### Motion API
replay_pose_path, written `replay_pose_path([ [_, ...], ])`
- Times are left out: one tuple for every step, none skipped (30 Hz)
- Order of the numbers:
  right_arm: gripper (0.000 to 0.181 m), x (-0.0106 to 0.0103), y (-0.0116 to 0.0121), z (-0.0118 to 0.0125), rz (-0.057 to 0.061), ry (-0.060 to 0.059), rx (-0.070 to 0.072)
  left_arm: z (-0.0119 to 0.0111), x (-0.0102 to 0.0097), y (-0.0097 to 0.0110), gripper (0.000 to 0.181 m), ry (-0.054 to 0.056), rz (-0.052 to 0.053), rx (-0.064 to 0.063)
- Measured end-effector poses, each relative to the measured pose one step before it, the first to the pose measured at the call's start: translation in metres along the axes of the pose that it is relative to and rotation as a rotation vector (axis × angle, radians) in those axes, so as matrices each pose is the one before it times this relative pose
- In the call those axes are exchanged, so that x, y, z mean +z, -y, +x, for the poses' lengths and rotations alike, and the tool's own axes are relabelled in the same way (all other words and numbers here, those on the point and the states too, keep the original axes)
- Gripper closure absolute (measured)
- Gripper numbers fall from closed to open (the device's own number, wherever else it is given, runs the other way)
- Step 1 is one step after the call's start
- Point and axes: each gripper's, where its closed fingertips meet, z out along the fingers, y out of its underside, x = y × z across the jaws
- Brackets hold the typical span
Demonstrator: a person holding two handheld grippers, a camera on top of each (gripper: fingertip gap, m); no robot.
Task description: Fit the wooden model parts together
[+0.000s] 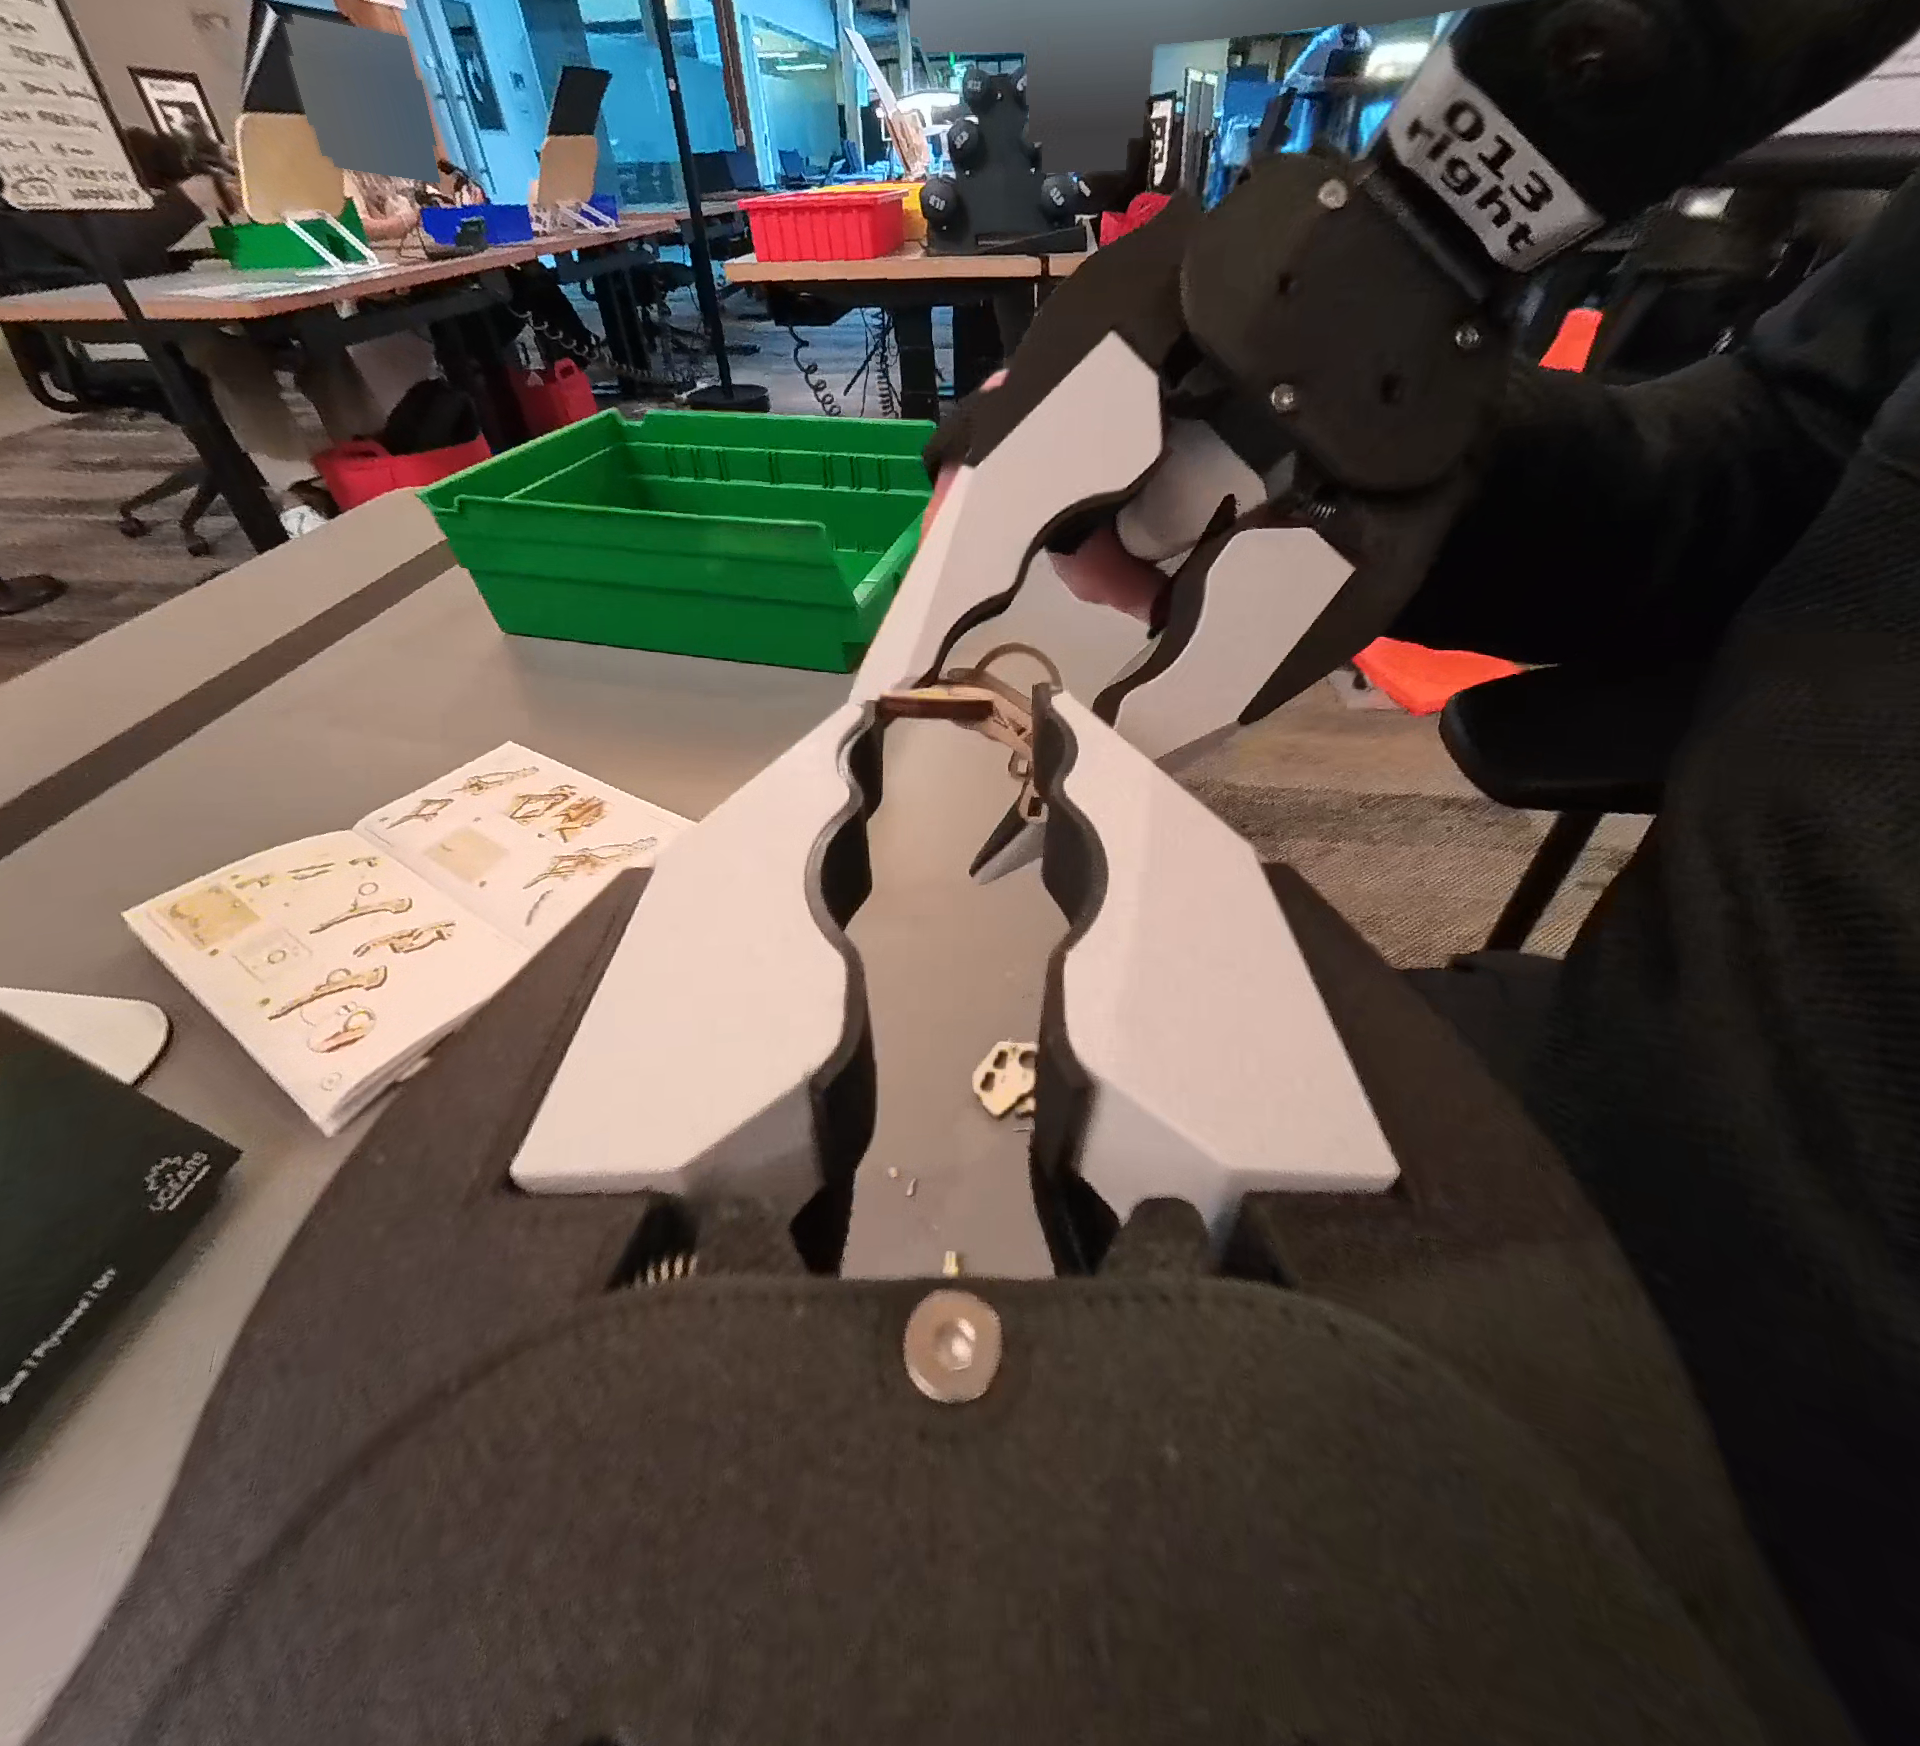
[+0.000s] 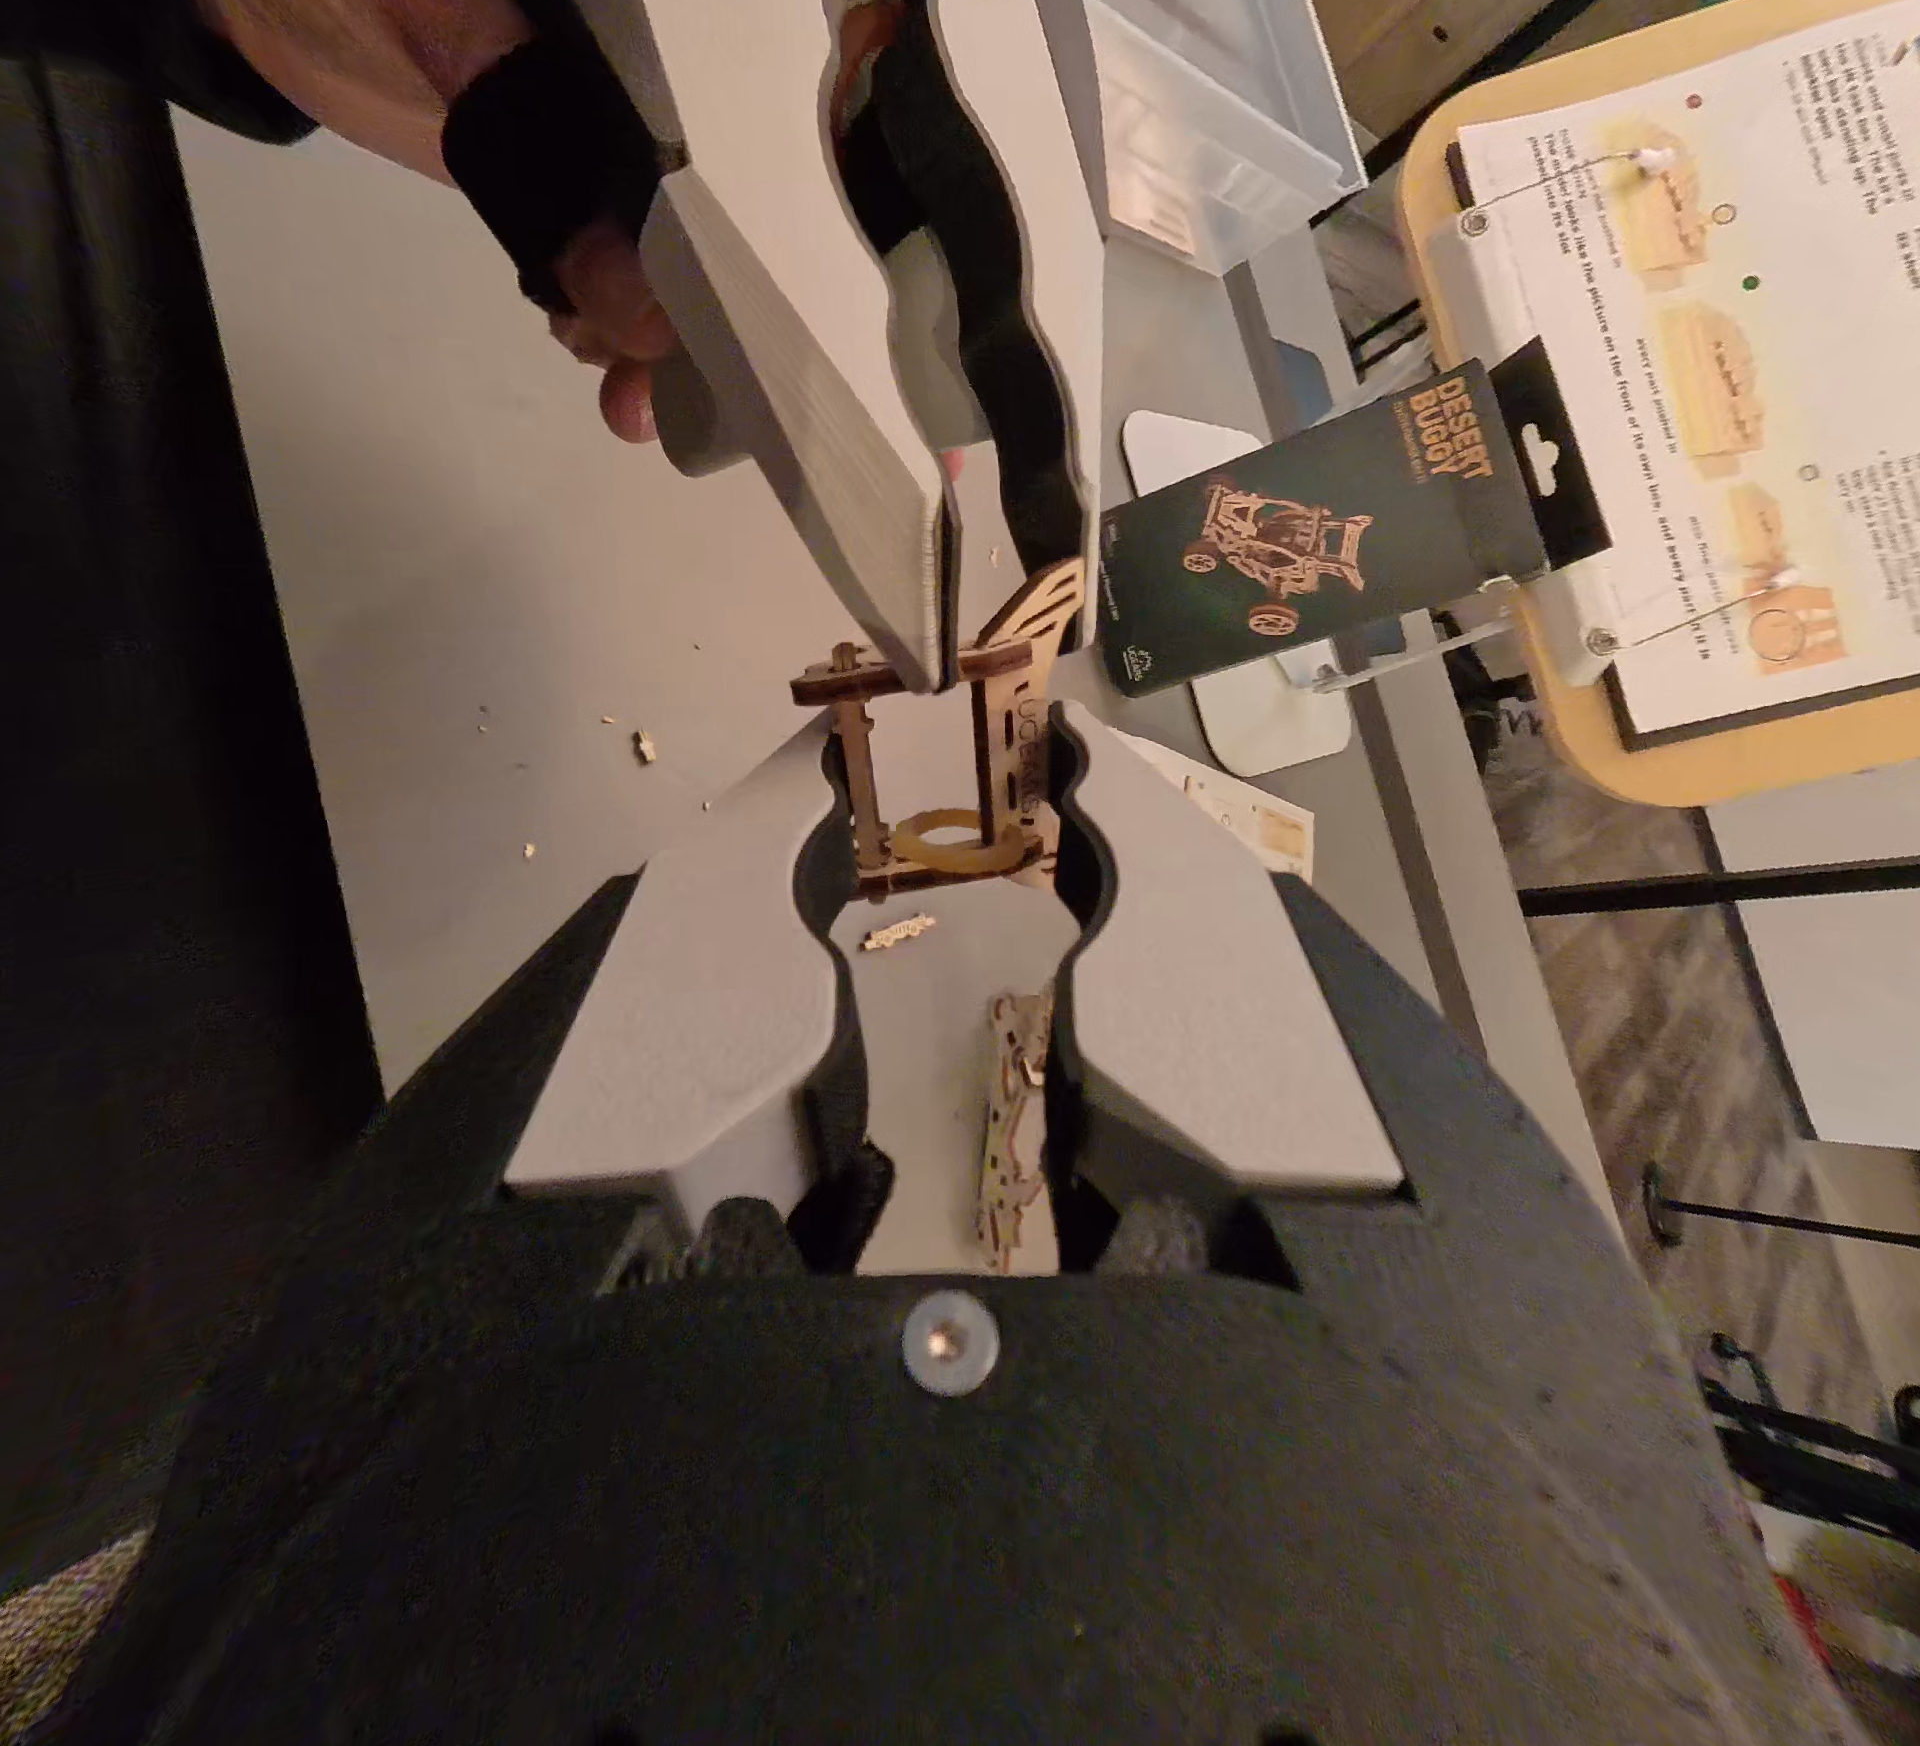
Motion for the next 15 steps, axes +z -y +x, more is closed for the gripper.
replay_pose_path([
  [0.15, 0.00021, 0.00047, -0.00052, 0.0085, 0.0047, 0.0061, -0.00006, -0.00034, -0.0004, 0.155, -0.0059, 0.0065, -0.013],
  [0.15, 0.00021, -0.00009, 0.00001, 0.0067, 0.0016, 0.0013, -0.00034, -0.00013, -0.0006, 0.155, -0.003, 0.0061, -0.0095],
  [0.15, 0.00005, -0.00025, 0.00032, 0.007, -0.0018, -0.0026, -0.00017, -0.00021, -0.0004, 0.155, -0.0064, 0.0089, -0.0125],
  [0.149, -0.00023, 0.00044, -0.0005, 0.013, 0.0049, 0.0014, 0.00055, -0.00057, 0.0, 0.156, -0.0163, 0.0129, -0.0232],
  [0.149, -0.00064, 0.00158, -0.00078, 0.0221, 0.0077, 0.0018, 0.00069, -0.0008, 0.00042, 0.156, -0.0187, 0.0187, -0.0272],
  [0.149, -0.00087, 0.00116, -0.00006, 0.0202, 0.0029, -0.0044, 0.00043, -0.00076, 0.00008, 0.157, -0.0173, 0.0174, -0.0267],
  [0.148, -0.00045, -0.00077, 0.00069, 0.0061, -0.0002, -0.0064, -0.00052, -0.00054, -0.00105, 0.157, -0.0101, 0.0102, -0.0222],
  [0.148, -0.00027, -0.00114, -0.00023, 0.0019, 0.008, 0.0023, -0.00123, -0.00091, -0.00145, 0.16, -0.0039, 0.0074, -0.0148],
  [0.148, -0.001, 0.00107, -0.00055, 0.0184, 0.0136, 0.0098, -0.00093, -0.00089, -0.00088, 0.164, -0.0026, 0.0068, -0.0107],
  [0.149, -0.00142, 0.00139, -0.00012, 0.0187, 0.0107, 0.0109, 0.00011, -0.00055, -0.00032, 0.165, -0.007, 0.0047, -0.0101],
  [0.149, -0.00053, -0.00095, -0.00017, -0.0018, 0.0077, -0.0006, -0.00014, -0.00011, 0.00005, 0.167, -0.0042, 0.0046, -0.0082],
  [0.15, 0.00031, -0.00242, -0.00074, -0.0129, 0.0061, -0.0164, -0.00046, 0.00008, -0.00056, 0.167, -0.0043, 0.0012, -0.0103],
  [0.151, 0.00068, -0.00255, -0.00002, -0.0123, -0.0001, -0.0162, -0.0008, -0.00013, 0.00054, 0.166, -0.0013, 0.0051, -0.0123],
  [0.151, 0.00053, -0.00221, 0.00036, -0.0078, 0.0001, -0.0061, -0.00094, -0.00082, 0.00261, 0.164, -0.0021, 0.016, -0.0208],
  [0.151, 0.00024, -0.00133, 0.00005, -0.0031, 0.0017, -0.0039, -0.00124, -0.00136, 0.00416, 0.159, -0.0075, 0.0226, -0.0424],
])
